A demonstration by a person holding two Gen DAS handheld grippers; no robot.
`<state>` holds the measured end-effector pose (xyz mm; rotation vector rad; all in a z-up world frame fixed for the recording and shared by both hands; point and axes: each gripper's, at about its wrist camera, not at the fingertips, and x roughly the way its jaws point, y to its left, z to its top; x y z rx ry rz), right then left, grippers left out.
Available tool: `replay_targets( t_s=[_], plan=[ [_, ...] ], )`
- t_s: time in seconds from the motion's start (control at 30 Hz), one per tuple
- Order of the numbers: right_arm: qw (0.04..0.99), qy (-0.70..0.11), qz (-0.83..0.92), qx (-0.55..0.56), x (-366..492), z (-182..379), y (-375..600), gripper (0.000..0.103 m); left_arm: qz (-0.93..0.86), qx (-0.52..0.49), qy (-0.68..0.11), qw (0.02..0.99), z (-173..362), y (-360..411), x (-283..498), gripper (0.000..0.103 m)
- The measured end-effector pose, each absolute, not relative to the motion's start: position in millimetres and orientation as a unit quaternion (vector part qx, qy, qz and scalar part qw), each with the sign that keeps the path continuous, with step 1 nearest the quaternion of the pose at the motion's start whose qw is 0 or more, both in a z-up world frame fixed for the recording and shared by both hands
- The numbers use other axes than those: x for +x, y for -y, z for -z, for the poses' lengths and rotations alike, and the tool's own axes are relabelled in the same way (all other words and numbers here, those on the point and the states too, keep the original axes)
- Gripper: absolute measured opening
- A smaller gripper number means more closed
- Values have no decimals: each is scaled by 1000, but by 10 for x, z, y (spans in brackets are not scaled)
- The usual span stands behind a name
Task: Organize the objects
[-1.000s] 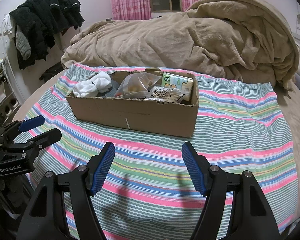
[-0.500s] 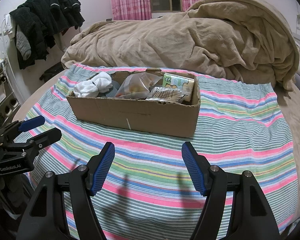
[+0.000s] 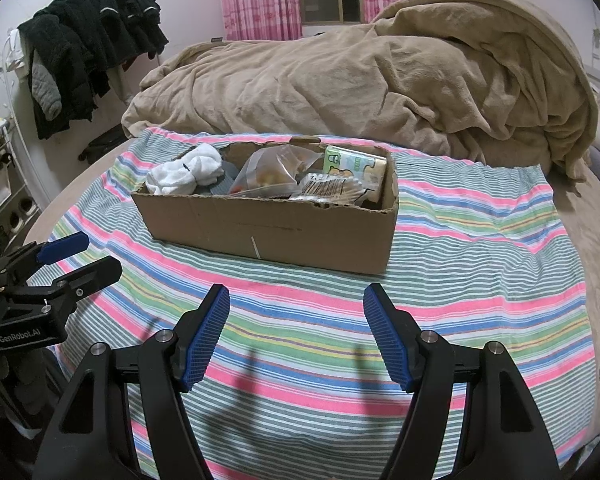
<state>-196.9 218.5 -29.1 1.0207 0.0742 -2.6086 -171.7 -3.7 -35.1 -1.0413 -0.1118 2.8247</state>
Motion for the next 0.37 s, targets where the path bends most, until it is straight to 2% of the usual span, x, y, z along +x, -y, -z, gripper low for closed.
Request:
replay_targets(
  t_s=[0.37],
  plan=[
    [168, -26, 917, 359, -1976, 299, -2184, 73, -937, -341, 35, 65, 355, 47, -1726, 86]
  ],
)
